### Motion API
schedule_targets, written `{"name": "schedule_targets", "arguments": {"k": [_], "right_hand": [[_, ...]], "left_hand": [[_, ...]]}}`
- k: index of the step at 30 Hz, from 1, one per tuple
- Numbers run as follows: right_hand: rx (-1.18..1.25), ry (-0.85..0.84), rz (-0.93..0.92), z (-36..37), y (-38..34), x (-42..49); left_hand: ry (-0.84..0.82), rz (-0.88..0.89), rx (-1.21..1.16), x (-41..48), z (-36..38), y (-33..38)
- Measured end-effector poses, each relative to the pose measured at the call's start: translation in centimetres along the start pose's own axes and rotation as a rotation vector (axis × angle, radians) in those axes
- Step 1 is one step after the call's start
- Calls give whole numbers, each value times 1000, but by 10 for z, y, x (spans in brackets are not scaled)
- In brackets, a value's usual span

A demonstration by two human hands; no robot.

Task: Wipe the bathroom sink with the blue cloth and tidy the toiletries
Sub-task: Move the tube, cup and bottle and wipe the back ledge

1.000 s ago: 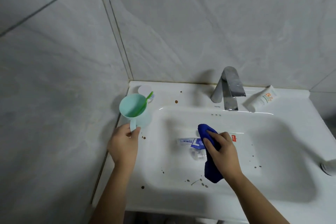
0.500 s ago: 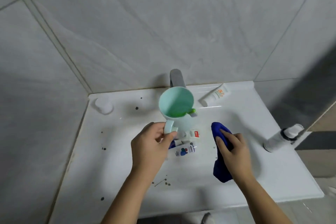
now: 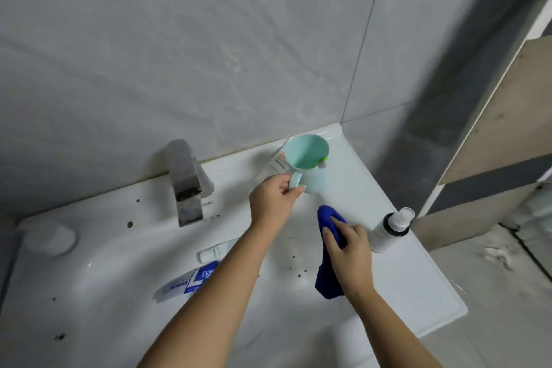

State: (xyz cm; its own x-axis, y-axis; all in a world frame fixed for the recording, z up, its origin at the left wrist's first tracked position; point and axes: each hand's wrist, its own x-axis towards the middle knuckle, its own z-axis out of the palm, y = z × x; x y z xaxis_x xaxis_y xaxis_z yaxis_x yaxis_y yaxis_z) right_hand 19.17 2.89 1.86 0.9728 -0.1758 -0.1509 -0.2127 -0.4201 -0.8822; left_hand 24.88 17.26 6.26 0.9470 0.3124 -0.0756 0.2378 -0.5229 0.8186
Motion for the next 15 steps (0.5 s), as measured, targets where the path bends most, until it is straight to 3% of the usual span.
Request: {"name": "schedule_targets", "arguments": {"k": [9, 15], "right_hand": [[15, 43, 57, 5, 22, 34], [24, 58, 77, 5, 29, 42]], "left_hand": [[-132, 57, 86, 67, 56, -2], [-128, 115, 56, 87, 82, 6]]}}
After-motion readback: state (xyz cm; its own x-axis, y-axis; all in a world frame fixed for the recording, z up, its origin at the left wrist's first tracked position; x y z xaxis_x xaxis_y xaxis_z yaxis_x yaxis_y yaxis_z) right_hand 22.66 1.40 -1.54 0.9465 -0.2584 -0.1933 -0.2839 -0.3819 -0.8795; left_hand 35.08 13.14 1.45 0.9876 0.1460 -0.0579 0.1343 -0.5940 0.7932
